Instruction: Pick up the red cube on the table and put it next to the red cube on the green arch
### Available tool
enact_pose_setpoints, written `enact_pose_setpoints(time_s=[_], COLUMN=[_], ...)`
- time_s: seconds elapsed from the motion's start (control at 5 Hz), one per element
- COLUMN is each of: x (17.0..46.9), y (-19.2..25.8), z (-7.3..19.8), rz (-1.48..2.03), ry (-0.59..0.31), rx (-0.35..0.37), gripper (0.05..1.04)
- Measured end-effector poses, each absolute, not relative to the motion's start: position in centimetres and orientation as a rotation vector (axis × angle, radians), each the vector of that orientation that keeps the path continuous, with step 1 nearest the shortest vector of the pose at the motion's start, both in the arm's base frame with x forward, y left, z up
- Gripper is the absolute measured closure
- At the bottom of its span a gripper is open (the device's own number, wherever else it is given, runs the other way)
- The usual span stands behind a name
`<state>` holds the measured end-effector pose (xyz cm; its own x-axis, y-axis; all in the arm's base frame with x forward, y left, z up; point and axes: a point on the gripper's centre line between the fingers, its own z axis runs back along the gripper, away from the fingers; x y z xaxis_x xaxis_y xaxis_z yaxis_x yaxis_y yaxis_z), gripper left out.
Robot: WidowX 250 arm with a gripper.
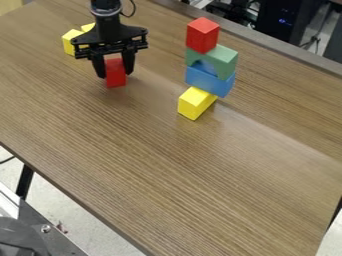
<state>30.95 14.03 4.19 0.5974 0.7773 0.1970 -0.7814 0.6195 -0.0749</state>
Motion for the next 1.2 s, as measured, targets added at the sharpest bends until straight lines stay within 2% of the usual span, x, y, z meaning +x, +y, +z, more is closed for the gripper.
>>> enact_pose_setpoints(time_s=[0.2, 0.6, 0.8, 1.0, 1.2], x=[31.1, 33.6, 34.0, 34.2, 34.6], y=[13.2, 11.0, 9.9, 8.4, 6.6], z=[4.6, 13.7, 17.6, 21.0, 23.3], rz=[0.924, 1.116, 1.176, 1.189, 1.203], ry=[-0.216, -0.321, -0.35, -0.4, -0.426], rx=[0.02, -0.09, -0.124, -0.173, -0.228], gripper=[0.528, 0.528, 0.528, 0.528, 0.528])
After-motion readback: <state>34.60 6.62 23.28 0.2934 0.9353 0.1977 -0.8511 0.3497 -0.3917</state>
